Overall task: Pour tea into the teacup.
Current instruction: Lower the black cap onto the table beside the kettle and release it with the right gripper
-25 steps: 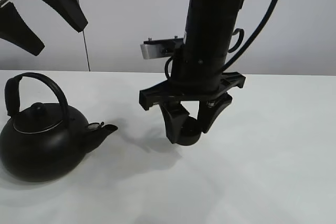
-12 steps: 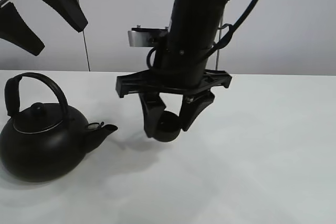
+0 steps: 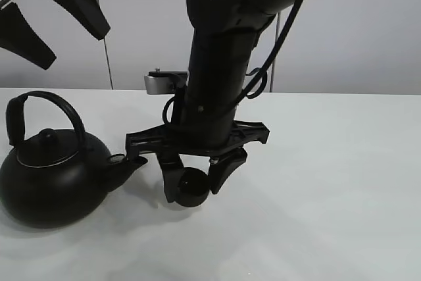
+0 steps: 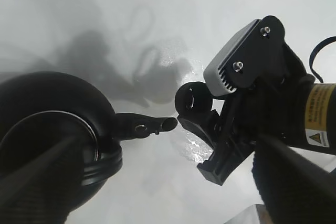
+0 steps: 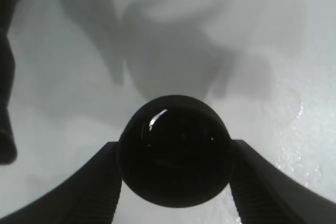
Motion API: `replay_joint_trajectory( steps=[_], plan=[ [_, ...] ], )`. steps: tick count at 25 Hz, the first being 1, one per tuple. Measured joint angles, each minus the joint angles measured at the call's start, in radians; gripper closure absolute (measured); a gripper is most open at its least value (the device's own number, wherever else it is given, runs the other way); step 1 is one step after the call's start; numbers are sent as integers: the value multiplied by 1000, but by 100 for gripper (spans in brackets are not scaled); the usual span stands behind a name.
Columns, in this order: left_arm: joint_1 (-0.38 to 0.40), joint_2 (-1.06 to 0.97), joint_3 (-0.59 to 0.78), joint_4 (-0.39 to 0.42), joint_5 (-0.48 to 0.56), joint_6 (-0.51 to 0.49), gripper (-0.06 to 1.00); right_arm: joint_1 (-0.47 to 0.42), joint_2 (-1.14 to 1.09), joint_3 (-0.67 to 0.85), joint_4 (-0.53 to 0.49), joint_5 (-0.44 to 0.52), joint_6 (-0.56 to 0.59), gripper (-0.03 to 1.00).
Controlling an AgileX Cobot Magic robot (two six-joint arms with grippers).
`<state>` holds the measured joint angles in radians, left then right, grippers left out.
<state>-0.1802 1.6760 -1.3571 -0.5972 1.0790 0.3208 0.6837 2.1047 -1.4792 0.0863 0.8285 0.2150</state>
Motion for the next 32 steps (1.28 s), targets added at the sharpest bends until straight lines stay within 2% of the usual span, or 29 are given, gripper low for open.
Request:
replay_joint_trajectory(
  steps=[4, 14, 25, 32],
  plan=[
    [0, 0, 0, 0, -2, 0, 31, 0, 14, -1, -1, -48, 1, 57],
    [0, 0, 0, 0, -2, 0, 31, 0, 61, -27, -4, -95, 1, 57],
    [0, 0, 0, 0, -9, 0, 31, 0, 64, -29, -1, -96, 1, 57],
    [0, 0, 0, 0, -9, 0, 31, 0, 64, -29, 0, -85, 1, 52]
  ],
)
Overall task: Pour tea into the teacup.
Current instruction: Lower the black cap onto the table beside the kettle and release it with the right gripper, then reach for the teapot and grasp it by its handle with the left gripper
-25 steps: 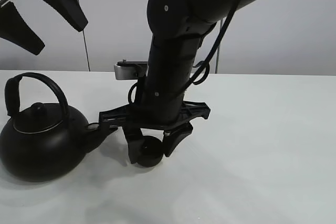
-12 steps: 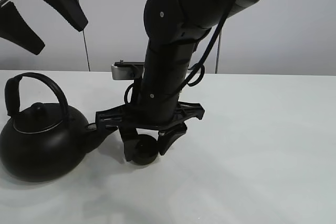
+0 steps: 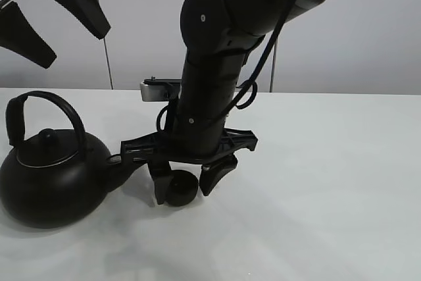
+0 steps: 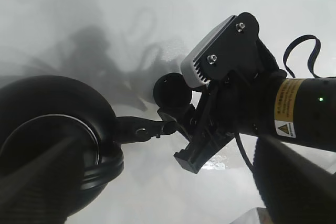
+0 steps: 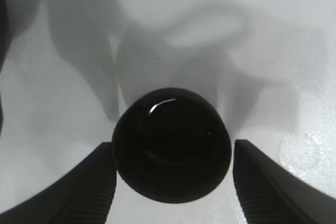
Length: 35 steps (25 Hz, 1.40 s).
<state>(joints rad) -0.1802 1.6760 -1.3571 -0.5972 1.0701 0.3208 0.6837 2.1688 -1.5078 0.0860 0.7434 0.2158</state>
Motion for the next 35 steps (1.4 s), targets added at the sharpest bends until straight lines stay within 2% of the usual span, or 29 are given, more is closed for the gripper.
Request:
replay_joint_trajectory(
  steps=[13, 22, 28, 35],
  plan=[
    [0, 0, 0, 0, -1, 0, 31, 0, -40, 0, -12, 30, 0, 52],
    [0, 0, 0, 0, -1, 0, 31, -12, -105, 0, -128, 52, 50, 52],
    [0, 0, 0, 0, -1, 0, 31, -128, -211, 0, -232, 76, 69, 52],
    [0, 0, 0, 0, -1, 0, 31, -390, -344, 0, -462, 158, 69, 52]
  ],
)
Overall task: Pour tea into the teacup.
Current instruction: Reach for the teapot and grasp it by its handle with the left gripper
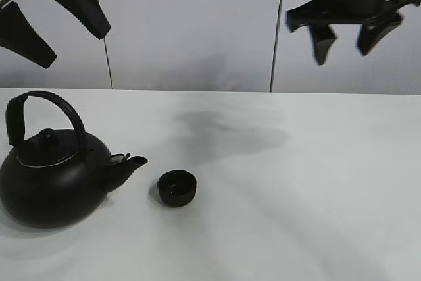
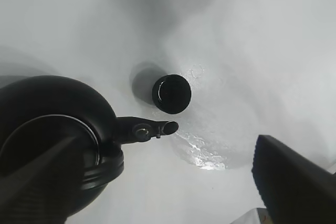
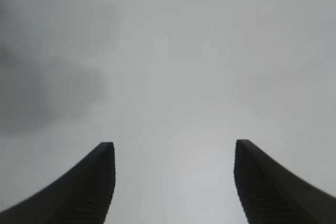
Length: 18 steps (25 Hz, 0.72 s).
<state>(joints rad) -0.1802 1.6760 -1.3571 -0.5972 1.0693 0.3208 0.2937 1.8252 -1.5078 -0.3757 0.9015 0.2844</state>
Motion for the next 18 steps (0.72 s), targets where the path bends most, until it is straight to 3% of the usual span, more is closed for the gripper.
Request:
replay_joint_trajectory(
  steps=[5, 12, 15, 18],
  plan=[
    [0, 0, 0, 0, 0, 0, 31, -197, -118, 0, -67, 65, -54, 52],
    [0, 0, 0, 0, 0, 0, 31, -451, -361, 0, -62, 159, -144, 52],
    [0, 0, 0, 0, 0, 0, 31, -491, -517, 0, -18, 176, -151, 52],
    [0, 0, 0, 0, 0, 0, 31, -492, -688, 0, 91, 195, -185, 52]
  ],
)
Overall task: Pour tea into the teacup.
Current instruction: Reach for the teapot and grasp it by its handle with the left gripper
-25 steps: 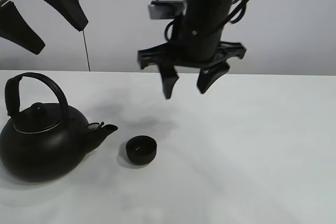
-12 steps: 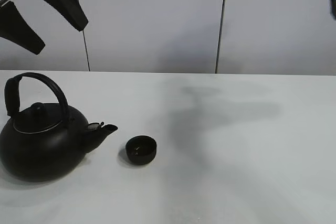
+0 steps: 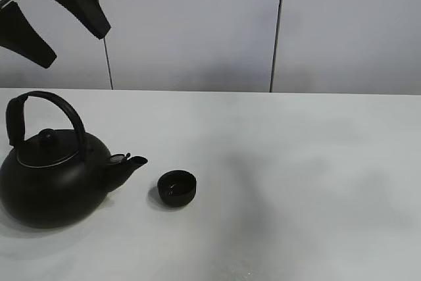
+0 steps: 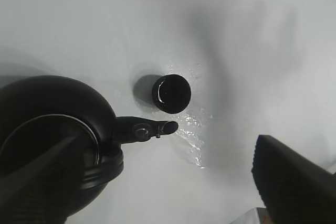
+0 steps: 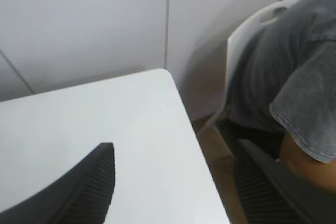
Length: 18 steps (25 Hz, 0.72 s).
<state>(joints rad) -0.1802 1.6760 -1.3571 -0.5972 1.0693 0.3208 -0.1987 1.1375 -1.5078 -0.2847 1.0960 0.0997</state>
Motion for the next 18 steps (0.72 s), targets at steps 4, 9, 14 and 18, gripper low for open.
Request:
replay_joint_trajectory(
  steps=[4, 9, 14, 18],
  plan=[
    [0, 0, 0, 0, 0, 0, 31, 0, -254, 41, 146, 28, -100, 52],
    [0, 0, 0, 0, 0, 0, 31, 0, -585, 218, 243, 40, -176, 52],
    [0, 0, 0, 0, 0, 0, 31, 0, -895, 498, 305, 61, -178, 52],
    [0, 0, 0, 0, 0, 0, 31, 0, -1069, 698, 308, 64, -179, 52]
  ],
)
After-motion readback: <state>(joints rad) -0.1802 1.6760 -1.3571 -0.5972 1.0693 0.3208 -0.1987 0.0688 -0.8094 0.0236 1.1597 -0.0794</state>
